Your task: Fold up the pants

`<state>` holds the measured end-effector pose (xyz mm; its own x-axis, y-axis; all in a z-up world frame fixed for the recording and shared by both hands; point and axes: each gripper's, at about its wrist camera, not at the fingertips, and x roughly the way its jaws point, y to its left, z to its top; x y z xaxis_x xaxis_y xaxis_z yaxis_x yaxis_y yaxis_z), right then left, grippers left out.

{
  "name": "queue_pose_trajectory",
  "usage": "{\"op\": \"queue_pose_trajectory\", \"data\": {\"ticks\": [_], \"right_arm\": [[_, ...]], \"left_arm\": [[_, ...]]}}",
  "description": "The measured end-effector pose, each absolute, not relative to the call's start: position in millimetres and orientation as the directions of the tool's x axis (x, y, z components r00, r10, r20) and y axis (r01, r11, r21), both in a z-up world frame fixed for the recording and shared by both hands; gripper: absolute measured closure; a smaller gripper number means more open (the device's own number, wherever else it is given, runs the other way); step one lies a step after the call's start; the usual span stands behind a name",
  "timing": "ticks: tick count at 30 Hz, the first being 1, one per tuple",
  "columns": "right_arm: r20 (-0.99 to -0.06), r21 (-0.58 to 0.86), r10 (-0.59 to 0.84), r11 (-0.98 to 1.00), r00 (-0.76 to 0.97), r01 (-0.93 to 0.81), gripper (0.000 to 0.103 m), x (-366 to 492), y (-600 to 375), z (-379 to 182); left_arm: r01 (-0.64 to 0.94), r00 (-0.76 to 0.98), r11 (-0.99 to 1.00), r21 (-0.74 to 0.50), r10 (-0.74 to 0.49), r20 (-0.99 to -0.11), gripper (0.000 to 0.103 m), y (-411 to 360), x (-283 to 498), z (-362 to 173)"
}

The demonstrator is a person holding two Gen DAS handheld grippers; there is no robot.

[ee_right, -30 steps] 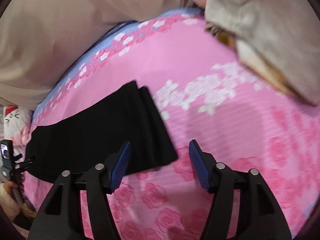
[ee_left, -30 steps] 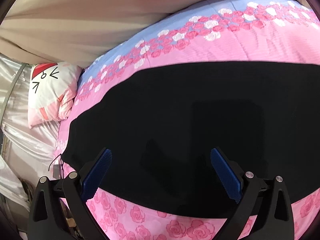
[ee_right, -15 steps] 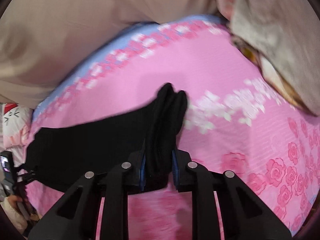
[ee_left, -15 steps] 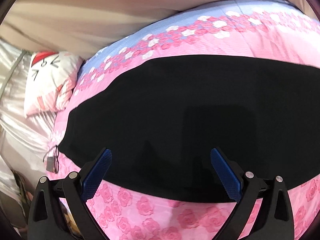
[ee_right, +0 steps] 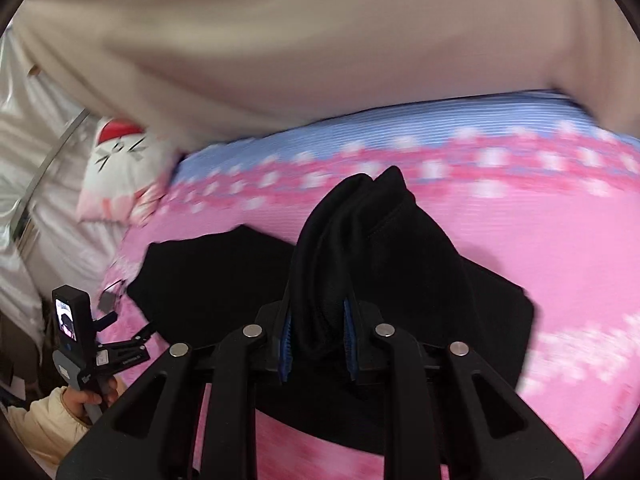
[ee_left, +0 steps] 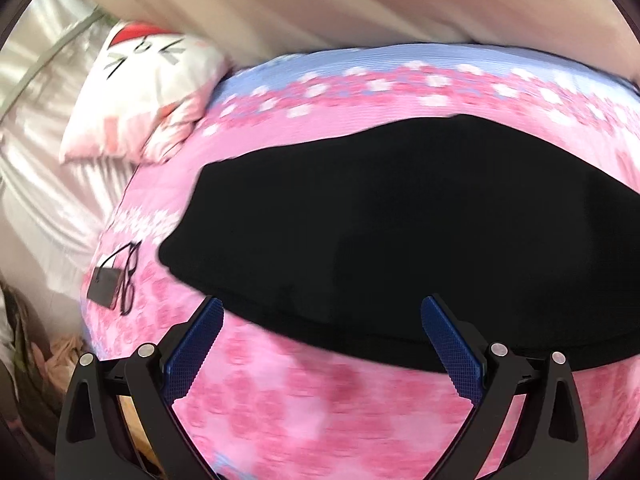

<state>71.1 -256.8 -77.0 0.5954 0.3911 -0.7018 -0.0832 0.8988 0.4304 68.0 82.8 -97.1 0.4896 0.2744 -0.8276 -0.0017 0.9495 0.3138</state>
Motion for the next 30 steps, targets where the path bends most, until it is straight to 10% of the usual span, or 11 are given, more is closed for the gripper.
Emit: {"op": "queue_pose_trajectory", "data": {"ticks": [17,22,30], "right_arm": [[-0.817,0.41,0.451,0.893,0.359,-0.188,0.083,140,-49,-184],[-0.819,0.386,0.444,0.895,0.364,-0.225,0.064,133,-37,-174],[-0.755,0.454,0.441,0.885,0.485,-0.099,0.075,100,-93,-143]], "left_arm": [[-0.089,0.457,0.944,0.318,0.323,-0.829,0.005,232,78,-102],[-0.073,0.454,0.948,0.309,0.308,-0.836,0.005,242,83,-106],[-0.067,0.467,0.95,0.306,0.301,-0.831,0.005,245,84,-100]]}}
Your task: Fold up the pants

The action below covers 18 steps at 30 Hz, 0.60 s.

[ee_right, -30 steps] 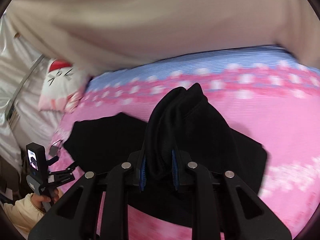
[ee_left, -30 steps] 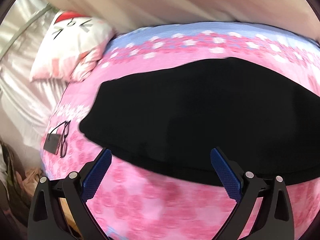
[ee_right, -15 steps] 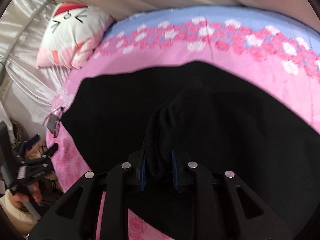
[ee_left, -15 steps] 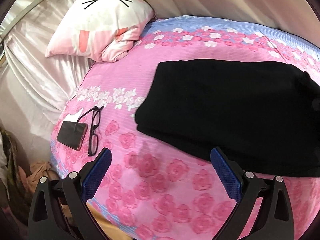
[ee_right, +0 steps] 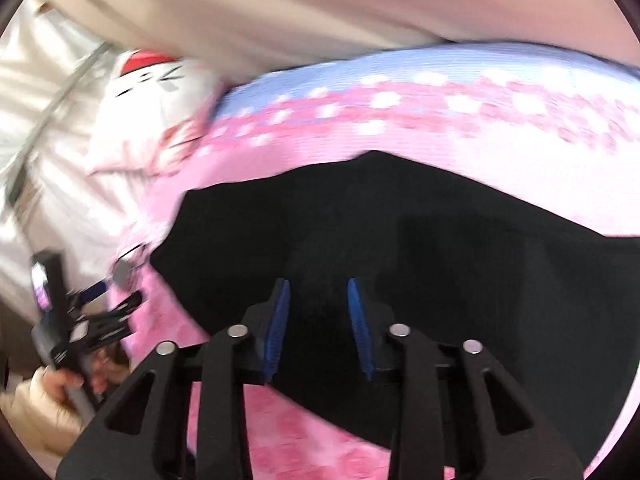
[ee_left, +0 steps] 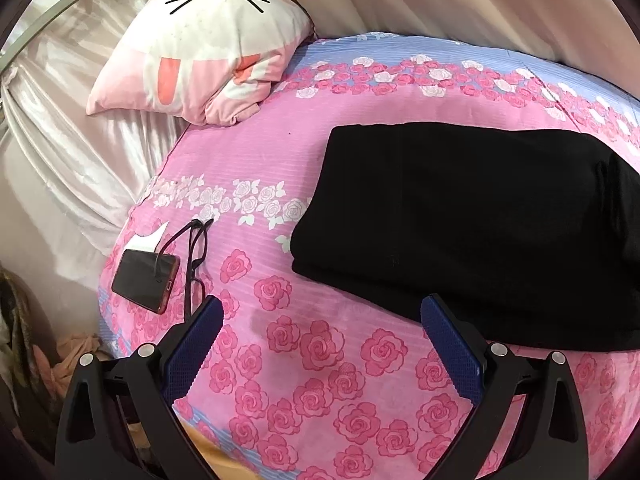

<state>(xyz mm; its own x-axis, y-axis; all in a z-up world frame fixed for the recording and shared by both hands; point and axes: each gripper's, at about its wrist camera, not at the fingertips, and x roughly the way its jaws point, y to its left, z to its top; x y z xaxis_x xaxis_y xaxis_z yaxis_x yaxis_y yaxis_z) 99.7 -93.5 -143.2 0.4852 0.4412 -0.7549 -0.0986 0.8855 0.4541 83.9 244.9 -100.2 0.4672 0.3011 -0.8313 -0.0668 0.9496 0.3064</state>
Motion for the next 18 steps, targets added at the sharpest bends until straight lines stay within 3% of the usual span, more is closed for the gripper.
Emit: {"op": "queue_pose_trajectory", "data": {"ticks": [4,8,14,15,16,18], "right_arm": [[-0.819,0.405,0.423,0.905,0.387,-0.131,0.077,122,-73,-193],[-0.81,0.341,0.38,0.925,0.446,-0.168,0.077,113,-57,-155],[-0.798,0.157,0.378,0.882,0.469,-0.444,0.071,106,46,-96],[-0.805,0.126,0.376,0.864,0.459,-0.487,0.066,110,73,-96],[-0.814,0.097,0.364,0.853,0.453,-0.512,0.053,113,95,-97],[-0.819,0.031,0.35,0.819,0.455,-0.574,0.042,116,145,-102]], "left_arm": [[-0.057,0.455,0.945,0.323,0.313,-0.834,0.005,237,85,-104],[-0.072,0.435,0.947,0.312,0.312,-0.845,0.005,232,84,-101],[-0.169,0.409,0.959,0.226,0.277,-0.869,0.005,266,73,-102],[-0.185,0.403,0.957,0.225,0.282,-0.87,0.005,272,70,-102],[-0.205,0.398,0.953,0.223,0.289,-0.87,0.005,281,66,-101],[-0.233,0.397,0.949,0.214,0.294,-0.87,0.005,296,58,-99]]}}
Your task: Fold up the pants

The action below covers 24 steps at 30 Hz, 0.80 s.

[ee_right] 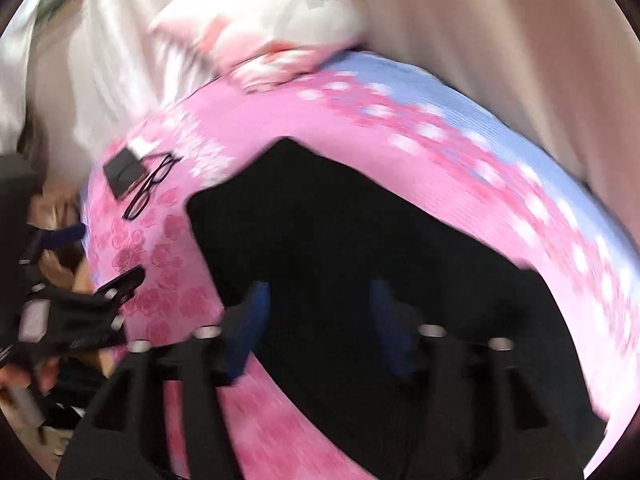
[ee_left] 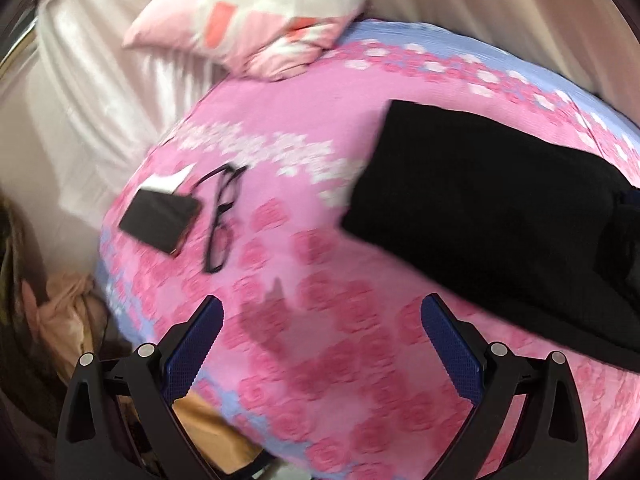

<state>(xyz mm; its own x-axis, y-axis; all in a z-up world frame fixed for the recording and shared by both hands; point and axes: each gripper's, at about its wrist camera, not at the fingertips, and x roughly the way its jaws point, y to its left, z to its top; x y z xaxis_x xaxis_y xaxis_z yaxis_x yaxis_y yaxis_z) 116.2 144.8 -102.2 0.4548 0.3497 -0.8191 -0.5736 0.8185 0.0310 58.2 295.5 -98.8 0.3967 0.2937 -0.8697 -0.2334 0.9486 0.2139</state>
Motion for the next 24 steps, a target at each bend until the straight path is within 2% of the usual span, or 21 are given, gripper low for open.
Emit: {"op": "queue_pose_trajectory", "data": {"ticks": [2,5,8,9,11,12,13,16,17,18,20,21,22,24], "right_arm": [[-0.822,0.0,0.354,0.784,0.446,-0.621,0.041,116,180,-107],[-0.816,0.01,0.34,0.816,0.466,-0.578,0.041,122,195,-112],[-0.802,0.03,0.256,0.919,0.54,-0.392,0.041,124,149,-112],[-0.794,0.01,0.187,0.956,0.579,-0.294,0.04,121,117,-112],[-0.788,-0.058,0.04,0.989,0.614,-0.139,0.032,116,65,-113],[-0.795,-0.074,-0.003,0.993,0.606,-0.093,0.023,116,49,-117],[-0.815,-0.069,-0.027,0.996,0.579,-0.051,0.021,118,31,-124],[-0.864,0.004,0.016,1.0,0.503,-0.025,0.022,126,3,-151],[-0.866,0.018,0.036,0.999,0.498,-0.039,0.025,127,1,-161],[-0.862,0.024,0.045,0.999,0.504,-0.048,0.035,127,2,-168],[-0.852,0.006,0.028,0.999,0.523,-0.044,0.045,126,5,-171],[-0.852,0.023,0.042,0.999,0.522,-0.044,0.061,128,7,-167],[-0.854,0.04,0.057,0.998,0.517,-0.044,0.07,127,9,-163],[-0.86,0.063,0.095,0.995,0.501,-0.081,0.075,127,15,-159]], "left_arm": [[-0.262,0.391,0.941,0.213,0.305,-0.868,0.005,313,48,-97],[-0.299,0.376,0.93,0.215,0.322,-0.869,0.005,338,35,-97],[-0.317,0.372,0.925,0.21,0.325,-0.869,0.005,356,24,-98],[-0.317,0.375,0.923,0.217,0.332,-0.865,0.005,360,21,-97],[-0.304,0.388,0.925,0.23,0.34,-0.857,0.005,361,19,-96],[-0.295,0.392,0.926,0.235,0.342,-0.854,0.005,360,20,-95],[-0.276,0.402,0.931,0.238,0.337,-0.851,0.005,356,22,-95],[-0.225,0.425,0.944,0.24,0.317,-0.848,0.005,340,32,-94],[-0.208,0.43,0.948,0.24,0.309,-0.848,0.005,331,39,-94],[-0.192,0.433,0.951,0.24,0.302,-0.849,0.005,325,44,-94],[-0.166,0.442,0.956,0.243,0.293,-0.848,0.005,313,52,-92],[-0.16,0.445,0.956,0.244,0.291,-0.847,0.005,310,54,-91],[-0.152,0.45,0.958,0.242,0.285,-0.847,0.005,306,56,-90],[-0.15,0.456,0.959,0.239,0.282,-0.844,0.005,302,59,-88]]}}
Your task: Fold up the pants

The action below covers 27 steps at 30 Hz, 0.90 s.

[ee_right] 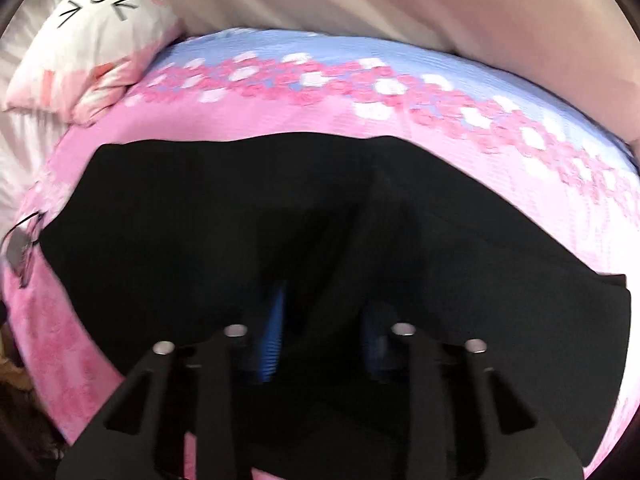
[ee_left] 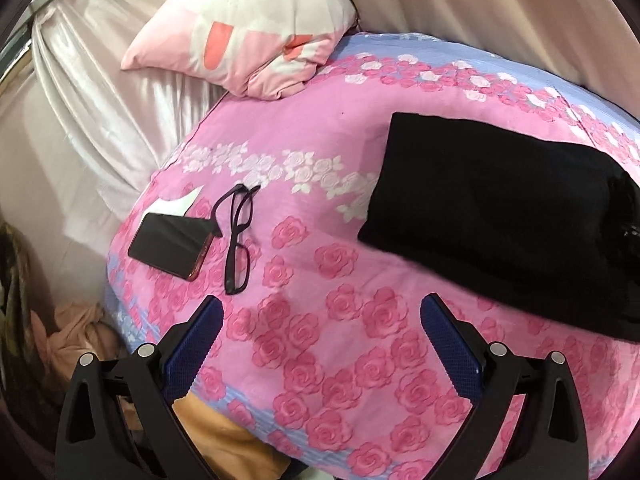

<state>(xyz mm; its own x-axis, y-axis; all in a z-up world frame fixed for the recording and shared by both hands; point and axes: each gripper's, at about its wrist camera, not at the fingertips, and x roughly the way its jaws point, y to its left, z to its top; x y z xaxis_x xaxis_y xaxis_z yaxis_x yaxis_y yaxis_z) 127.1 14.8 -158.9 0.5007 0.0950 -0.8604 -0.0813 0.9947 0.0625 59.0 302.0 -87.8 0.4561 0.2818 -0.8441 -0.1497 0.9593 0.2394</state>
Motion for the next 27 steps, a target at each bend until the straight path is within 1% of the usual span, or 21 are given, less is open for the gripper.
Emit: {"op": "queue_pose_trajectory", "data": {"ticks": [2,3,4,5,6,7,8,9,10,13,14,15,17,20,22,24,26,27], "right_arm": [[-0.862,0.029,0.091,0.991,0.499,-0.13,0.075,126,29,-165],[-0.857,0.0,0.075,0.989,0.51,-0.145,0.068,124,33,-166],[-0.853,-0.015,0.082,0.983,0.516,-0.181,0.057,122,36,-166],[-0.853,-0.021,0.086,0.98,0.515,-0.199,0.051,120,38,-165],[-0.853,-0.029,0.08,0.979,0.515,-0.201,0.049,116,38,-158],[-0.846,-0.023,0.079,0.983,0.527,-0.185,0.049,110,37,-148],[-0.82,0.008,0.106,0.985,0.562,-0.174,0.048,99,38,-128],[-0.801,0.033,0.138,0.982,0.582,-0.188,0.045,94,43,-116],[-0.787,0.048,0.173,0.974,0.592,-0.222,0.038,91,56,-106],[-0.767,0.004,0.259,0.917,0.586,-0.399,0.029,94,127,-92],[-0.764,-0.015,0.29,0.885,0.577,-0.465,0.029,99,160,-95],[-0.769,-0.032,0.294,0.869,0.567,-0.494,0.029,104,179,-99],[-0.792,-0.102,0.272,0.824,0.547,-0.557,0.029,115,234,-112],[-0.815,-0.164,0.237,0.781,0.529,-0.603,0.029,123,281,-132],[-0.839,-0.186,0.203,0.764,0.505,-0.617,0.029,125,299,-151],[-0.859,-0.178,0.186,0.765,0.477,-0.619,0.028,128,304,-166],[-0.845,-0.155,0.215,0.778,0.49,-0.608,0.031,129,299,-170],[-0.844,-0.145,0.223,0.781,0.488,-0.608,0.037,130,298,-170]], "left_arm": [[-0.154,0.457,0.959,0.237,0.281,-0.844,0.005,302,58,-88],[-0.158,0.45,0.959,0.236,0.282,-0.847,0.005,303,59,-90],[-0.163,0.444,0.958,0.235,0.284,-0.85,0.005,304,59,-91],[-0.17,0.437,0.958,0.232,0.285,-0.853,0.005,306,58,-93],[-0.174,0.434,0.958,0.227,0.281,-0.856,0.005,307,58,-93],[-0.184,0.427,0.958,0.22,0.279,-0.86,0.005,310,57,-94],[-0.197,0.423,0.957,0.213,0.279,-0.862,0.005,315,56,-94],[-0.212,0.424,0.955,0.209,0.282,-0.86,0.005,320,54,-93],[-0.225,0.425,0.952,0.208,0.288,-0.858,0.005,325,52,-92],[-0.274,0.407,0.942,0.195,0.297,-0.864,0.005,344,48,-97],[-0.29,0.397,0.937,0.196,0.304,-0.866,0.005,350,47,-99],[-0.307,0.386,0.931,0.197,0.312,-0.868,0.005,357,45,-100],[-0.331,0.378,0.922,0.203,0.326,-0.866,0.005,368,41,-99],[-0.369,0.367,0.904,0.215,0.354,-0.86,0.005,387,29,-96],[-0.387,0.353,0.895,0.221,0.365,-0.861,0.005,399,22,-97],[-0.413,0.335,0.884,0.221,0.373,-0.865,0.005,413,14,-99],[-0.431,0.323,0.875,0.22,0.377,-0.868,0.005,421,8,-101],[-0.436,0.319,0.872,0.221,0.379,-0.869,0.005,425,7,-102]]}}
